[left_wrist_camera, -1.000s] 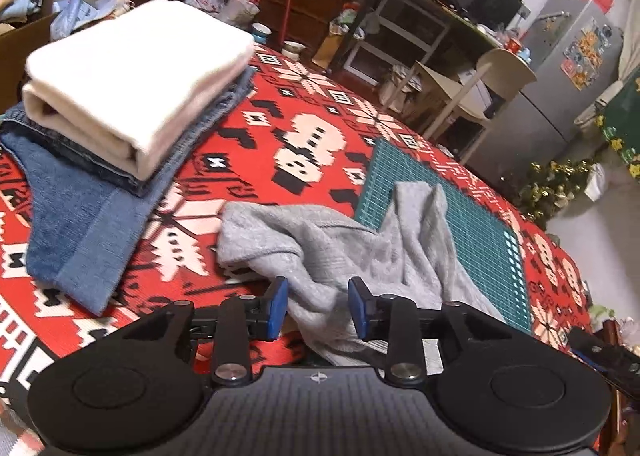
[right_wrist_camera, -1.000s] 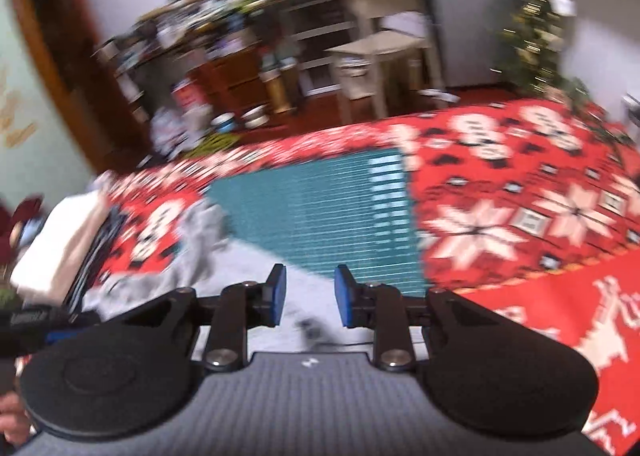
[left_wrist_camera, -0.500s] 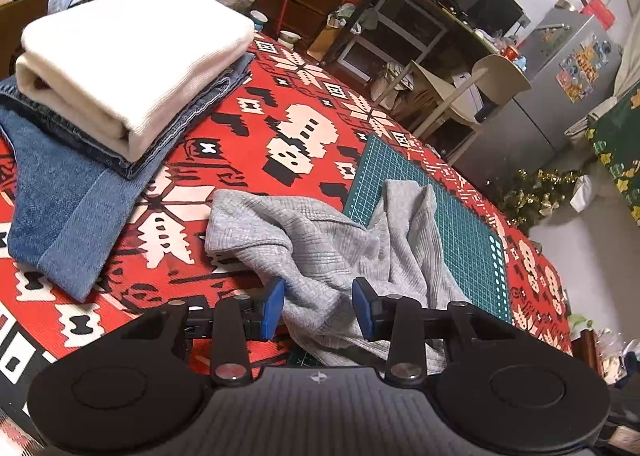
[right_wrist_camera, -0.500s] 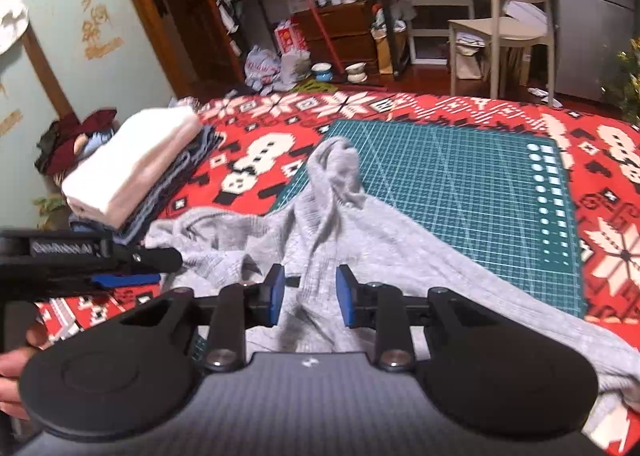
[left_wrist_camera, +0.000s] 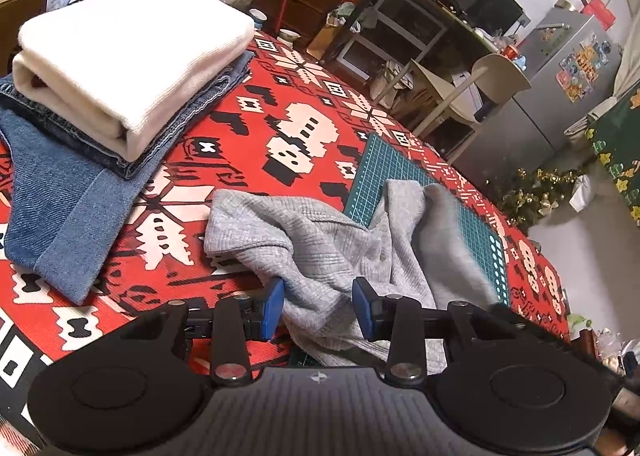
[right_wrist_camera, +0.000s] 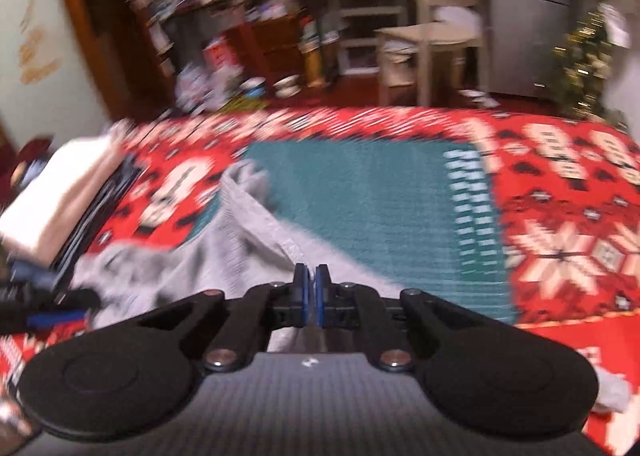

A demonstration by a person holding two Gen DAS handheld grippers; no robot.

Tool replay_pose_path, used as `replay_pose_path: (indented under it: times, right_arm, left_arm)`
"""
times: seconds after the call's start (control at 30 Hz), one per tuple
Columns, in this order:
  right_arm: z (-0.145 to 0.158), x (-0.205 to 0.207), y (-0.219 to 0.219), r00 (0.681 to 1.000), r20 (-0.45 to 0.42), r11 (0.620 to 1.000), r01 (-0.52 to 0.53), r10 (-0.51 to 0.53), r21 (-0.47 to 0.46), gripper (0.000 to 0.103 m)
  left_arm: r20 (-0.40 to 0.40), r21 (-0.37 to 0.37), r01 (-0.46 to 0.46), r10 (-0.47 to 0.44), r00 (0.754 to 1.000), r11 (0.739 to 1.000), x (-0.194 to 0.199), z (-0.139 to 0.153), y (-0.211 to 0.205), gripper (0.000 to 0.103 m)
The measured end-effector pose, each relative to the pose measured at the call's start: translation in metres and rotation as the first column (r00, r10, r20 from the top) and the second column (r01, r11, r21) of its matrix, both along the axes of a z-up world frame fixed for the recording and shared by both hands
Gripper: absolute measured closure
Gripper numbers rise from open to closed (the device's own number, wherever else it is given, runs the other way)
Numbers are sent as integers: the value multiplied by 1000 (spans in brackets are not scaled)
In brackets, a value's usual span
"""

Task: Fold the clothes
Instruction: 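Open both grippers to drop the shirt onto the green mat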

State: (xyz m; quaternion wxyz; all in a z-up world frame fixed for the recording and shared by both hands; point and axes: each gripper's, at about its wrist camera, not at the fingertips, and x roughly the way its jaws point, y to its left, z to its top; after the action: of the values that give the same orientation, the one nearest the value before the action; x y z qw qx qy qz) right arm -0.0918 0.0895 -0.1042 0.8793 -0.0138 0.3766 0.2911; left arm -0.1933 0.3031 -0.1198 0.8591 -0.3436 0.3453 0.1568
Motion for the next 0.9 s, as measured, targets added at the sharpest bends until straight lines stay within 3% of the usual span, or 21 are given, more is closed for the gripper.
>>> replay_pose_path:
  times: [0.13, 0.37, 0.7, 0.83, 0.9]
  right_arm:
    - [12, 14, -43, 991, -9, 990, 134, -134, 43, 101]
    - [34, 35, -108, 949, 22, 948, 314, -315, 56, 101]
    - [44, 64, -188, 878, 86, 881, 473, -470, -13, 103]
    - [37, 71, -212, 843, 47, 844, 535, -536, 20, 103]
    - [31, 74, -211, 845, 13, 845, 533, -534, 35, 103]
  left_arm:
    - [20, -22, 2, -1, 1000, 1000, -3, 1, 1, 62]
    - [42, -45, 12, -10, 999, 999, -7, 2, 1, 61]
    - [73, -88, 64, -57, 996, 994, 0, 0, -1, 60]
    - [120, -133, 127, -111, 987, 983, 6, 1, -4, 60]
    - [153, -147, 146, -124, 981, 978, 8, 2, -5, 59]
